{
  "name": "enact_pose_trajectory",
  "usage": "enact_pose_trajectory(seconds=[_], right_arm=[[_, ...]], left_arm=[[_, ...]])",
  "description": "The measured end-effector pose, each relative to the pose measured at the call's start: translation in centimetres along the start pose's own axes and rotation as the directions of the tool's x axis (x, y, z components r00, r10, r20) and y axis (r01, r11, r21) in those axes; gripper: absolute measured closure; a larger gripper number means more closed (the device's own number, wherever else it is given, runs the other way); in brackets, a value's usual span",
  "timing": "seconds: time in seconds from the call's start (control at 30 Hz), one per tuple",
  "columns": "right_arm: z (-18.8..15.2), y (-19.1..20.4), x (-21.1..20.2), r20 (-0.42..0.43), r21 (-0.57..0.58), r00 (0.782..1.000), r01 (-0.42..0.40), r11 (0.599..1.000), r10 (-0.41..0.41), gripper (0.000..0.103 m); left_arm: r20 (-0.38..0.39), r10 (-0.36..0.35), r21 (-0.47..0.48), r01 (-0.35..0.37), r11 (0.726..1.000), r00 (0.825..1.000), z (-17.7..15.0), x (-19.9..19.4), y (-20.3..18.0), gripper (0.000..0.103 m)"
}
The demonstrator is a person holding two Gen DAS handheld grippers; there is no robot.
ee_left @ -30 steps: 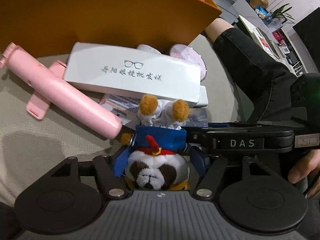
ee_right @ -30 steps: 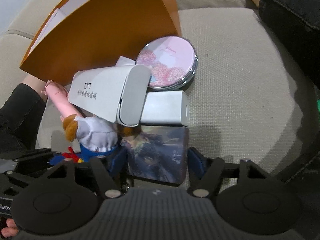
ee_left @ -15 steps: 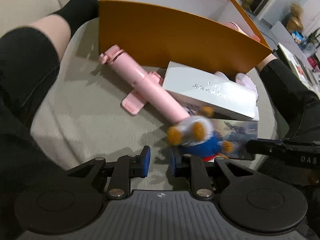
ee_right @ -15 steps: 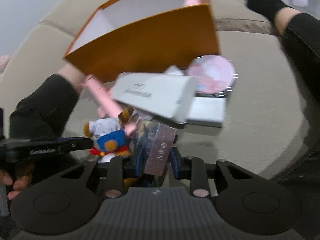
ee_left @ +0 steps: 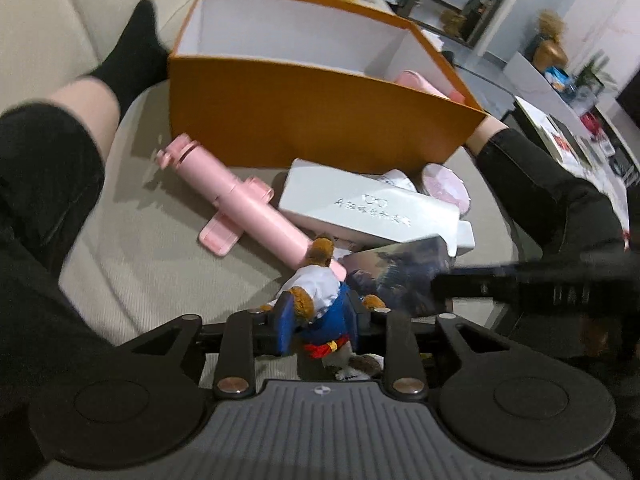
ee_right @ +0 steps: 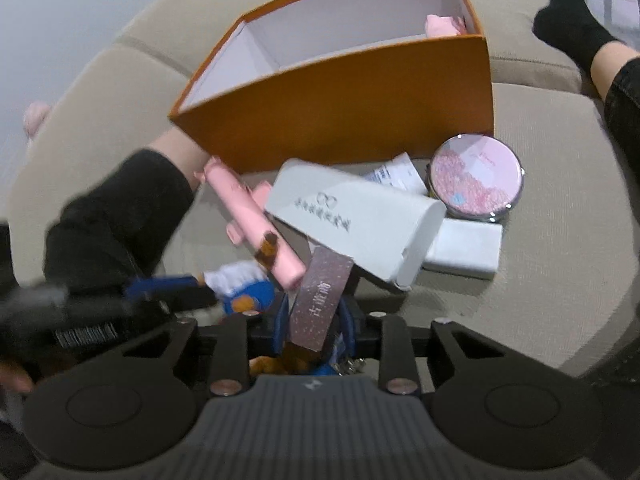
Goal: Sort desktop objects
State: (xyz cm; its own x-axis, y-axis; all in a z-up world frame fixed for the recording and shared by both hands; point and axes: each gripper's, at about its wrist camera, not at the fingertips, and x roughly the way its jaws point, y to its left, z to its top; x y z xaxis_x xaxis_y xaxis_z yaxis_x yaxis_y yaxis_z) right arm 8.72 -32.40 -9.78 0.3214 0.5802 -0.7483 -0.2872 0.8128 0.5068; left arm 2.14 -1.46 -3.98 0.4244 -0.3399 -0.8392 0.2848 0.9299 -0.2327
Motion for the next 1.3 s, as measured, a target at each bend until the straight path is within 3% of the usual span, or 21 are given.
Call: enact_pose_trajectory(seconds=[0.07,0.1,0.13,0.27,0.37,0.43,0.57,0.7,0.87,0.93,1.1,1.3], right_arm=[[0.6,0.0,-0.1,0.005,0.024,0.999,-0.034,0.999,0.034,0.083],[1.0,0.2,0.0,0.005,0.026,0.999,-0.048,0.999,0.048,0.099],[1.2,0.4,0.2,0.000,0.024,0.999,-0.052,0.998,0.052,0.101],[1.6,1.4,0.8,0.000,0.004,1.000,-0.025,1.000,0.025,0.099],[1.5,1.4,0.9,0.005,0.015,1.000,-0.025,1.000,0.025,0.097],[1.6,1.3,1.0,0.007,0.028,1.000,-0.030,0.999,0.029,0.097],[1.3,0.8,1.2,0.003,0.060,0.999,-0.043,0.997,0.043,0.094],[1.2,0.5,1.4,0.004,0.090,0.998,-0.057,0.994,0.057,0.093],[1.1,0.7,1.5,0.000,0.086,0.999,-0.052,0.995,0.052,0.087],[0.9,0.4,1.4,-0.001,0.093,0.999,-0.048,0.995,0.048,0.082],[0.6,-0.6,0.0,0.044,0.090,0.999,0.023,0.996,-0.027,0.083],[-0.3,-1.7,1.6,-0.021,0.079,0.997,0.073,0.994,-0.071,0.088]], left_arm=[[0.024,0.014,0.068,-0.016,0.998,1.000,-0.1,0.2,-1.2,0.064],[0.032,0.017,0.098,-0.020,0.995,0.999,-0.1,0.3,-1.8,0.058],[0.041,0.018,0.128,-0.023,0.992,0.999,-0.2,0.5,-2.3,0.050],[0.082,0.059,0.265,-0.079,0.961,0.995,-0.5,0.9,-4.7,0.048],[0.093,0.090,0.307,-0.114,0.945,0.992,-0.8,1.2,-5.5,0.048],[0.096,0.081,0.302,-0.106,0.947,0.992,-0.9,1.0,-5.5,0.048],[0.101,-0.005,0.252,-0.021,0.968,0.995,-1.0,-0.1,-5.1,0.048],[0.063,-0.065,0.272,0.045,0.961,0.996,-1.2,0.5,-6.4,0.048],[0.056,0.025,0.273,-0.039,0.961,0.998,-1.2,3.0,-8.0,0.048],[0.079,0.058,0.273,-0.078,0.959,0.995,-1.3,3.5,-8.1,0.053],[0.109,0.047,0.208,-0.069,0.976,0.993,-1.1,3.0,-6.8,0.063],[0.157,0.024,0.088,-0.039,0.995,0.987,-0.7,2.1,-4.8,0.068]])
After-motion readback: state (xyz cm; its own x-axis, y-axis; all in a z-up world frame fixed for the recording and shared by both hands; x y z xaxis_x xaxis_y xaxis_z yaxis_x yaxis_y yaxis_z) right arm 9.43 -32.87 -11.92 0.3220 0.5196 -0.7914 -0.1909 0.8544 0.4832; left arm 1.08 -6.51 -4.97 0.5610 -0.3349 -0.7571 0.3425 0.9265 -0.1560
